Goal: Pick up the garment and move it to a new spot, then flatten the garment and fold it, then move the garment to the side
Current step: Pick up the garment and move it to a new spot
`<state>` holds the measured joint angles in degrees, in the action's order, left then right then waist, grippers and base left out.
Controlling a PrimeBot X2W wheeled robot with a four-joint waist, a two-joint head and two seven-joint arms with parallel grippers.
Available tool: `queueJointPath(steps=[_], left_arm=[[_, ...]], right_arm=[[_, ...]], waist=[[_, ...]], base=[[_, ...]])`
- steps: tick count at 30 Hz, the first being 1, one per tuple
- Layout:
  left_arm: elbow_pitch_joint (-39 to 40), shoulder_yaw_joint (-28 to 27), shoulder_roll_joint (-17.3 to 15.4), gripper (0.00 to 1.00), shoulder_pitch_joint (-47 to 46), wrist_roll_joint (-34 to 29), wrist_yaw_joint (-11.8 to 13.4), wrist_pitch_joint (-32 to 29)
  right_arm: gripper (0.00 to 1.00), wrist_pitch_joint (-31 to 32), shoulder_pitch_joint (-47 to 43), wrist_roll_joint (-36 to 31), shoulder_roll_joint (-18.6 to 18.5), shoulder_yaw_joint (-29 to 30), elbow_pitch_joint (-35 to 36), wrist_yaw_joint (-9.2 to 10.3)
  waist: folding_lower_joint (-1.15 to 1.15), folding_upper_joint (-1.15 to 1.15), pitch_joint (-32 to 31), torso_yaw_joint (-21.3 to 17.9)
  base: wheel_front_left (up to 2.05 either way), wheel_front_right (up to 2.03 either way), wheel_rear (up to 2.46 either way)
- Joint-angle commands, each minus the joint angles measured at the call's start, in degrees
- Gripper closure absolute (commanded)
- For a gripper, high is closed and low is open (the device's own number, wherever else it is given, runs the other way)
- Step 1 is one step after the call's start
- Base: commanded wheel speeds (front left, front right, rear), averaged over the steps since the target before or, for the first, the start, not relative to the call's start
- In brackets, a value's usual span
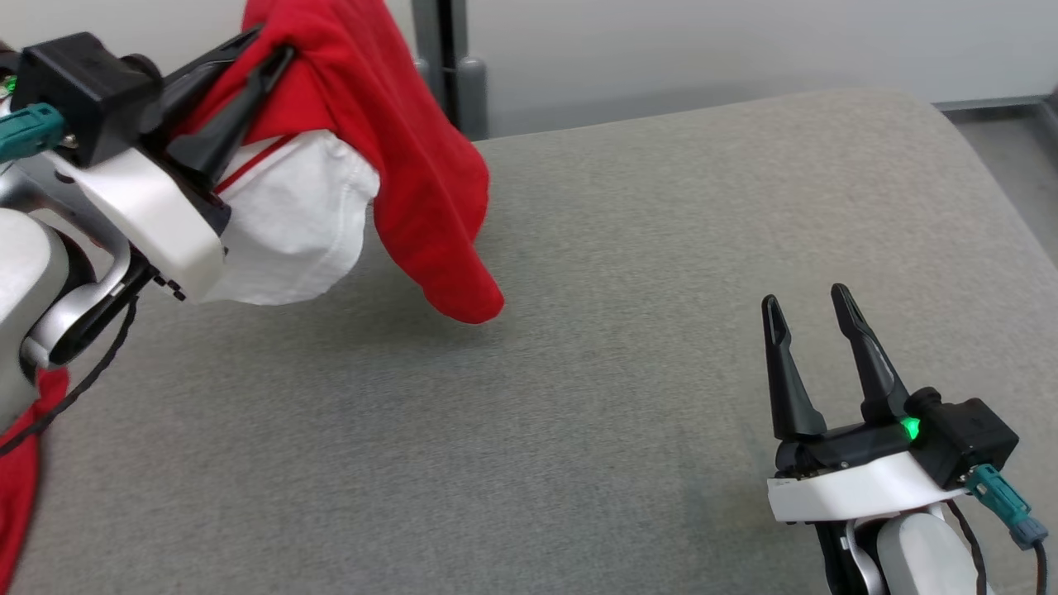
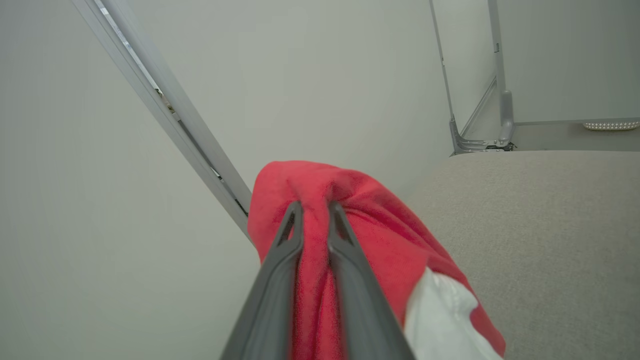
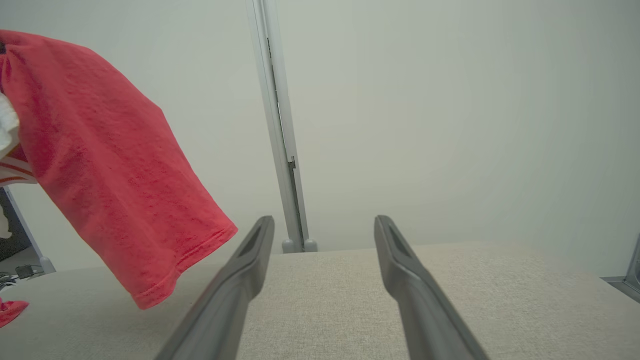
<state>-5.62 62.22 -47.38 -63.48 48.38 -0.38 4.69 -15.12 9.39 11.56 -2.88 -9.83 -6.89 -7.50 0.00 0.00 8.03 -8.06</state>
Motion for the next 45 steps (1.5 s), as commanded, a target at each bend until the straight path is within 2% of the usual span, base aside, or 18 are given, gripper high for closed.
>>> queueJointPath(steps=[1,5,9,19,20,21,25,29,32,37,38,39,42,45], left_arm=[[0.4,0.4,0.5,1.00,-0.7,-0.6,0.3,-0.4],[0.4,3.0,3.9,1.00,-0.4,-1.0,-0.6,-2.7],[-3.3,6.2,8.6,1.00,2.0,-1.1,-2.3,-3.2],[-20.6,10.7,22.7,1.00,8.2,-8.6,-6.2,1.4],[-22.1,10.8,24.0,0.27,8.7,-9.1,-6.5,2.3],[-23.3,10.8,25.1,0.00,9.0,-9.5,-6.6,3.4],[-26.2,10.1,28.6,0.00,10.4,-8.8,-6.8,8.0],[-24.8,5.8,29.6,0.00,12.9,-8.1,-4.5,10.3],[-19.6,-0.6,28.4,0.00,16.9,-8.6,-1.7,10.5],[-11.0,-12.4,26.3,0.00,29.3,-11.2,2.9,10.5],[-9.4,-15.3,26.6,0.00,32.2,-11.4,4.0,10.5],[-9.4,-15.3,26.6,0.00,32.2,-11.4,4.0,10.5],[-6.4,-23.5,27.4,0.00,41.0,-13.7,6.4,10.5],[-4.5,-30.5,29.7,0.00,48.7,-16.6,7.4,10.5]], right_arm=[[0.00,-0.1,0.0,0.5,0.0,0.0,0.3,0.01],[0.00,-0.1,0.3,1.4,0.0,0.3,1.1,0.01],[0.00,-0.1,1.2,2.1,0.0,0.5,1.9,0.01],[0.00,-0.1,2.5,3.2,0.0,-0.6,3.1,0.02],[0.00,-0.1,2.4,3.2,0.0,-0.6,3.0,0.02],[0.00,-0.1,2.3,3.2,0.0,-0.5,3.0,0.02],[0.00,-0.1,1.2,2.1,0.0,-0.4,2.2,0.02],[0.00,-0.1,0.1,0.8,0.0,-0.6,1.2,0.02],[0.00,-0.1,-0.5,0.1,-0.1,-1.2,0.7,0.02],[0.00,-0.1,-2.7,-1.6,-0.1,-2.2,-0.7,0.01],[0.00,-0.1,-3.2,-2.0,-0.1,-2.4,-1.0,0.01],[0.00,-0.1,-3.2,-2.0,-0.1,-2.4,-1.0,0.01],[0.00,-0.1,-5.3,-3.2,-0.1,-2.5,-1.5,0.02],[0.00,-0.1,-7.5,-3.9,-0.1,-1.7,-2.0,0.02]], waist=[[0.00,0.00,1.2,-5.3],[0.00,0.00,3.7,-8.7],[0.00,0.00,6.8,-10.5],[0.00,0.00,12.2,-11.3],[0.00,0.00,12.2,-11.1],[0.00,0.00,12.1,-10.7],[0.00,0.00,10.1,-8.2],[0.00,0.00,6.8,-4.5],[0.00,0.00,4.2,-1.2],[0.00,0.00,-0.5,4.6],[0.00,0.00,-1.4,5.7],[0.00,0.00,-1.4,5.7],[0.00,0.00,-4.0,8.7],[0.00,0.00,-6.5,11.1]], base=[[0.00,0.00,0.00],[0.00,0.00,0.00],[0.00,0.00,0.00],[0.00,0.00,0.00],[0.00,0.00,0.00],[0.00,0.00,0.00],[0.00,0.00,0.00],[0.00,0.00,0.00],[0.00,0.00,0.00],[0.00,0.00,0.00],[0.00,0.00,0.00],[0.00,0.00,0.00],[0.00,0.00,0.00],[0.00,0.00,0.00]])
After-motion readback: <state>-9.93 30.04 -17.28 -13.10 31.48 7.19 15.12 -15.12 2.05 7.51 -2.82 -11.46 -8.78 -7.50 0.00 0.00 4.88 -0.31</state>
